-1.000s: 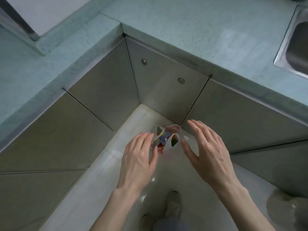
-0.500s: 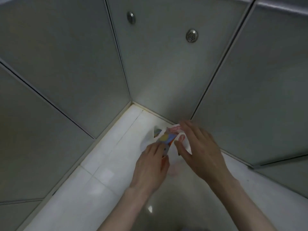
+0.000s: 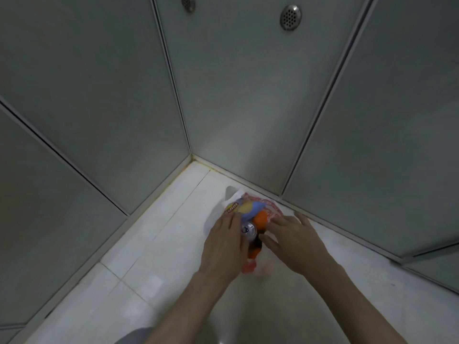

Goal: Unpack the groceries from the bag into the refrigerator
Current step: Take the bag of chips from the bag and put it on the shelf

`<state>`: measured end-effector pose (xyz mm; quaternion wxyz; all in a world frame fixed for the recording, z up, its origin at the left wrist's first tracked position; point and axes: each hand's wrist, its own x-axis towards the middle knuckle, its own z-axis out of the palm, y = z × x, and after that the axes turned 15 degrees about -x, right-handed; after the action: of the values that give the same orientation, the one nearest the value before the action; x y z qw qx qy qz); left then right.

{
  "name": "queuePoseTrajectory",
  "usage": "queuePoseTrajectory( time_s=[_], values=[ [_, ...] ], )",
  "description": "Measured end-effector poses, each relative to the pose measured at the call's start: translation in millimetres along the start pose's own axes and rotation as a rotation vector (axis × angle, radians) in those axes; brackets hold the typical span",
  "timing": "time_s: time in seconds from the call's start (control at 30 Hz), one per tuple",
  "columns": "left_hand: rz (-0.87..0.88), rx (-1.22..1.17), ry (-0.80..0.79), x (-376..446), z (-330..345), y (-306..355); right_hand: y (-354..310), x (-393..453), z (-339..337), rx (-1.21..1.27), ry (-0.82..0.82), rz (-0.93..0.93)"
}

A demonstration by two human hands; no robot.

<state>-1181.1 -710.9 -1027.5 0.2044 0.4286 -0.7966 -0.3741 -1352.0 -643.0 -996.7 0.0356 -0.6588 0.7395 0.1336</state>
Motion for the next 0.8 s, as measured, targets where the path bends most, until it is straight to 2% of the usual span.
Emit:
queuePoseTrajectory(
  time_s=[0.17, 0.27, 0.37, 0.47, 0.53, 0.7, 0.8],
  values=[
    [-0.071, 0.316, -0.027, 13, -4, -17, 13, -11, 16, -0.078, -0.181, -0.011],
    [-0.169, 0.454, -0.029, 18, -8, -28, 18, -13, 20, -0.109, -0.257, 0.028],
    [-0.193, 0.522, -0.048, 19, -8, -30, 13, -5, 10, -0.091, -0.149, 0.054],
    [-0.114, 0.463, -0.051, 18, -3, -29, 2, 12, -1, 0.027, 0.066, 0.048],
    [-0.08, 0.447, -0.071, 19, 0, -27, -5, 26, -3, 0.079, 0.154, 0.009],
    [-0.097, 0.645, -0.148, 26, 4, -26, -13, 53, 10, 0.019, 0.192, -0.199],
    [-0.115, 0.626, -0.177, 25, 6, -32, -14, 63, 20, -0.039, 0.163, -0.255]
  ],
)
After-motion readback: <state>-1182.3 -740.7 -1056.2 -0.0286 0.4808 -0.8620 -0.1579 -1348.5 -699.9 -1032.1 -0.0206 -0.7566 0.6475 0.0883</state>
